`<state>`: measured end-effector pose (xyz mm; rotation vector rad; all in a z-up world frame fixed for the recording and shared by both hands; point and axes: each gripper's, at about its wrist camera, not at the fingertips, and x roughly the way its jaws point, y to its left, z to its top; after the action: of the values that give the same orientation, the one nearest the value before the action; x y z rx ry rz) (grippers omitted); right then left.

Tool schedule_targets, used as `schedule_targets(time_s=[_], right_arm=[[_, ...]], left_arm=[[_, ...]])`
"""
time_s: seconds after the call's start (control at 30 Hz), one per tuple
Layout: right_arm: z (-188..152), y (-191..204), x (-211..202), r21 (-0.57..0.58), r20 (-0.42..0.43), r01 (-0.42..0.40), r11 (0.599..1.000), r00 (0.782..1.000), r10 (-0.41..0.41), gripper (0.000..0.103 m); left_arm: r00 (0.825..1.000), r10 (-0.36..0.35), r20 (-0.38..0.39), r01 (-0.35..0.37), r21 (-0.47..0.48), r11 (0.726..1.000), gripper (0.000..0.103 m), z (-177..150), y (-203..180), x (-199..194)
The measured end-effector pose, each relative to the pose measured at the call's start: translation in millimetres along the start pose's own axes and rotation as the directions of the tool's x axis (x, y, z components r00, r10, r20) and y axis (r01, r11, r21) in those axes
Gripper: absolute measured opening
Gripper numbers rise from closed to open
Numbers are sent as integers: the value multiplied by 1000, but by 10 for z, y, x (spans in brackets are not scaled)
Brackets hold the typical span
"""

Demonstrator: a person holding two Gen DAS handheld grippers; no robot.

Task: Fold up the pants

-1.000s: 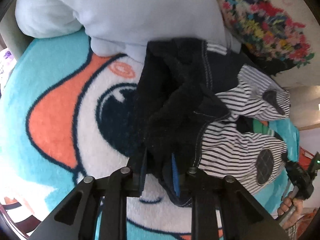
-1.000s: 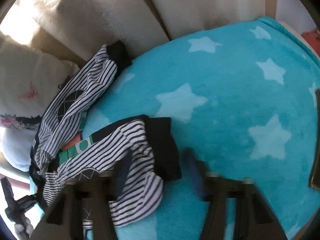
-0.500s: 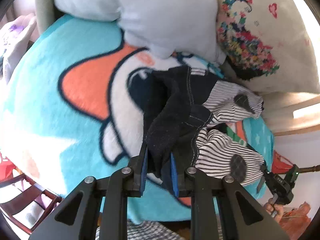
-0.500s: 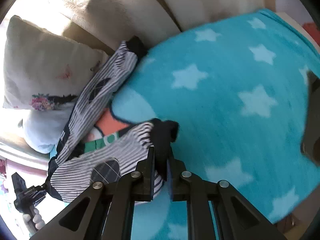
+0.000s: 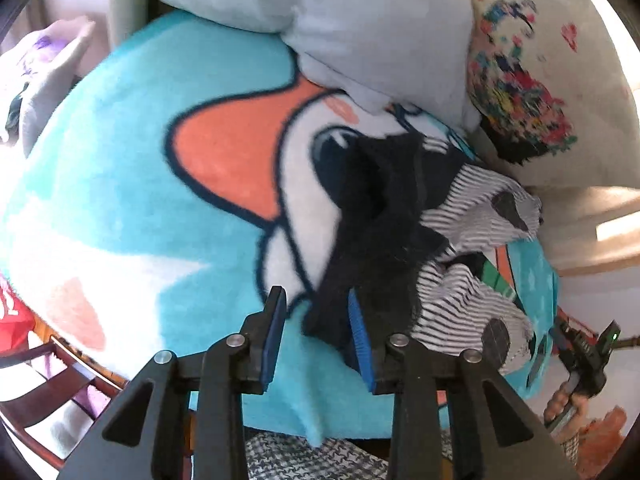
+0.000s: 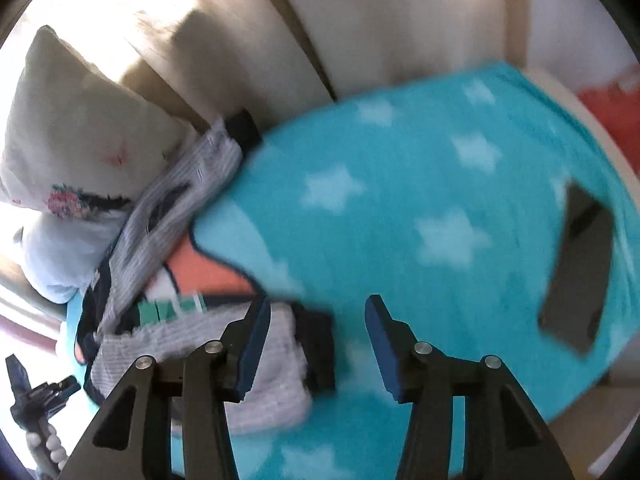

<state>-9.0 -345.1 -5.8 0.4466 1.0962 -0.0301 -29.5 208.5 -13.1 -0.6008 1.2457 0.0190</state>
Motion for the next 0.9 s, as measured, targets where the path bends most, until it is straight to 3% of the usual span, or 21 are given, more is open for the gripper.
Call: schedule_targets(time_s=[0.17,0.3,0.4,0.47,0.5,0.53,0.77,0.9], right_arm=[[692,289,495,-3,51,-41,999,998,41,53],[1135,369,990,121,27,-149,981,989,146,53],[1329,462,1348,152,-8,-145,978,989,148,53],[1387,509,1547,181,-37,-150,972,987,159,42],[1400,531,1598,194,-43,-165,967,983,177,15],[1406,553,1639,208,-57,-193,959,976,209,12],[1260,479,946,255,31,-302,919,952,305,11],[1062,368,414,230,84,-290,929,957,278,11]], left_arm=[[999,-2,33,3,-42,999,31,-10,63,-121],[998,25,52,-23,-43,999,32,-117,-1,-194],[997,51,55,-48,-67,997,33,-171,21,-214],[997,61,51,-57,-77,995,33,-182,41,-214],[997,65,50,-60,-82,995,33,-186,48,-218],[996,66,52,-62,-86,994,33,-182,51,-223],[996,36,86,-31,-63,998,34,-13,-73,-174],[995,25,97,-25,-2,1000,34,167,-278,-53]])
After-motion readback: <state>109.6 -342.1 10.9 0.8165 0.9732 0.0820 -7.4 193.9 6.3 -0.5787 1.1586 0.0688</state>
